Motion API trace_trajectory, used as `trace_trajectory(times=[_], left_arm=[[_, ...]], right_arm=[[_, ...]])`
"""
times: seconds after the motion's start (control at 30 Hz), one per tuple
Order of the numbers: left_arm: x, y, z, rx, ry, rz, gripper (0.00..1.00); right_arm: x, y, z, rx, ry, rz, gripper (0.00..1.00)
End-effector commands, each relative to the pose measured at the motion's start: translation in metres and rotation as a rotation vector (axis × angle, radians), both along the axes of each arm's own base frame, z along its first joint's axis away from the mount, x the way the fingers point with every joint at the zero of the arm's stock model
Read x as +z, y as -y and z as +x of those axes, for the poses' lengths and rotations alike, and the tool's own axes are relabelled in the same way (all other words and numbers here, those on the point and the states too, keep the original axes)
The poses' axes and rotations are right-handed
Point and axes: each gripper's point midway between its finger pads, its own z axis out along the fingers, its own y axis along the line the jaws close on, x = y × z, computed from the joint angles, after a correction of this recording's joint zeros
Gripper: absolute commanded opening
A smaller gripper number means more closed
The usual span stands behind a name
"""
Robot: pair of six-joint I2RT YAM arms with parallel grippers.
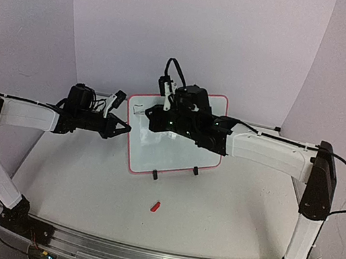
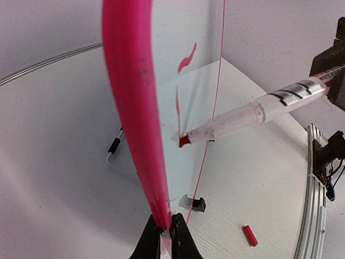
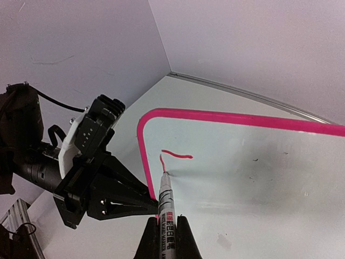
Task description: Write a sentence on the whiteboard
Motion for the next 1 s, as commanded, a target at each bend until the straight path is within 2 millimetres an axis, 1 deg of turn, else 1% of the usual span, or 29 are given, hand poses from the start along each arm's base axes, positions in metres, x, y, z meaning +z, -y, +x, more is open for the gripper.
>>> trace_trajectory(times=[0.0, 0.1, 0.33, 0.47, 0.57, 0.73, 0.77, 0.83, 0.9, 0.93, 0.97], left_arm=[[0.004, -0.004, 0.007, 0.02, 0.059, 0.044, 0.01], [0.004, -0.005, 0.006, 0.02, 0.061, 0.044, 0.01], [0.005, -0.004, 0.006, 0.02, 0.062, 0.043, 0.01], [0.005, -0.005, 0.006, 0.021, 0.064, 0.043, 0.01], [0.005, -0.005, 0.006, 0.021, 0.062, 0.043, 0.01], [0.004, -0.005, 0.006, 0.025, 0.062, 0.045, 0.01], [0.004, -0.005, 0.007, 0.026, 0.061, 0.046, 0.01], [0.003, -0.005, 0.006, 0.024, 0.062, 0.046, 0.01], [0.002, -0.005, 0.006, 0.024, 0.059, 0.047, 0.01], [0.002, -0.005, 0.007, 0.024, 0.059, 0.047, 0.01], [0.003, -0.005, 0.007, 0.024, 0.06, 0.047, 0.01]], right_arm=[[-0.014, 0.005, 0.002, -0.027, -0.025, -0.034, 0.0], [-0.022, 0.006, 0.001, -0.027, -0.041, -0.046, 0.0], [-0.032, 0.006, -0.002, -0.019, -0.069, -0.056, 0.0], [-0.041, 0.007, -0.003, -0.019, -0.087, -0.071, 0.0], [-0.038, 0.007, -0.005, -0.013, -0.086, -0.067, 0.0], [-0.022, 0.007, -0.009, 0.013, -0.075, -0.041, 0.0], [-0.013, 0.005, -0.015, 0.046, -0.074, -0.019, 0.0], [-0.003, 0.005, -0.019, 0.063, -0.068, 0.0, 0.0], [0.012, 0.004, -0.024, 0.089, -0.054, 0.031, 0.0], [0.023, 0.007, -0.025, 0.086, -0.043, 0.047, 0.0], [0.028, 0.009, -0.025, 0.081, -0.034, 0.054, 0.0]])
